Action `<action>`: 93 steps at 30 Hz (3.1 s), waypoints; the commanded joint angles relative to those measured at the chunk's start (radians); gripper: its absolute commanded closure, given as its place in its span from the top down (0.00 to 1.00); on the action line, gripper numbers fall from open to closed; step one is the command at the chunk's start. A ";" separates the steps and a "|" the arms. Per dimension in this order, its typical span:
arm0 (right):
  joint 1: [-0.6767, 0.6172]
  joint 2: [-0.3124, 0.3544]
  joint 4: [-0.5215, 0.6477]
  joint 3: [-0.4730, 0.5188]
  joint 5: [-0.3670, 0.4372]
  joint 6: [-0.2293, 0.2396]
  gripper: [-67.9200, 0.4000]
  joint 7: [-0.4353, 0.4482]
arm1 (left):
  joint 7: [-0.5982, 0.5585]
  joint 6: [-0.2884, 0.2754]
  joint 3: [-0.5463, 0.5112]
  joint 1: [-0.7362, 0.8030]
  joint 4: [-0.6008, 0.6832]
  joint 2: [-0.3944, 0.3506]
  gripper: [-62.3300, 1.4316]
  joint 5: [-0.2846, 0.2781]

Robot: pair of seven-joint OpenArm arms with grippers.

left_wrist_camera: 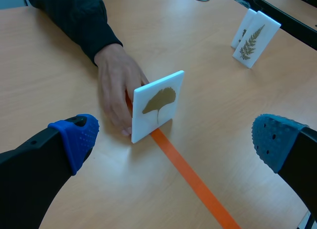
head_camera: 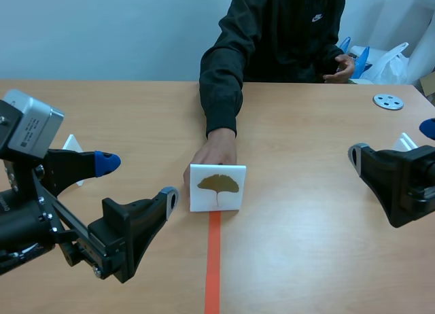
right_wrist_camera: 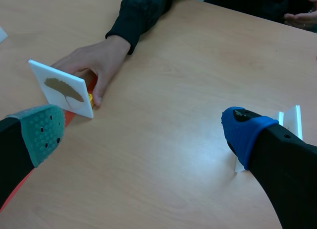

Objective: Sort the leaf by its shape. The table is split by an orange tape line. A compound leaf with several leaflets goes to the left side, a simple leaf with one blade goes to the right side. Return to the home posture when a red brick is placed on the table.

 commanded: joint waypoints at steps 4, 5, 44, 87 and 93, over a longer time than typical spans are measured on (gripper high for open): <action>0.006 0.008 0.001 0.007 0.007 -0.003 1.00 0.011 | -0.012 -0.002 -0.007 -0.005 0.018 0.002 1.00 -0.007; 0.006 0.008 0.001 0.007 0.007 -0.003 1.00 0.011 | -0.012 -0.002 -0.007 -0.005 0.018 0.002 1.00 -0.007; 0.006 0.008 0.001 0.007 -0.001 -0.004 1.00 0.011 | -0.184 -0.239 0.136 -0.423 -0.439 0.003 1.00 0.179; 0.006 0.005 0.001 0.007 -0.003 -0.004 1.00 0.015 | -0.427 -0.200 0.566 -0.876 -1.097 0.261 1.00 0.395; 0.006 0.005 0.001 0.007 -0.003 -0.004 1.00 0.015 | -0.427 -0.200 0.566 -0.876 -1.097 0.260 0.83 0.395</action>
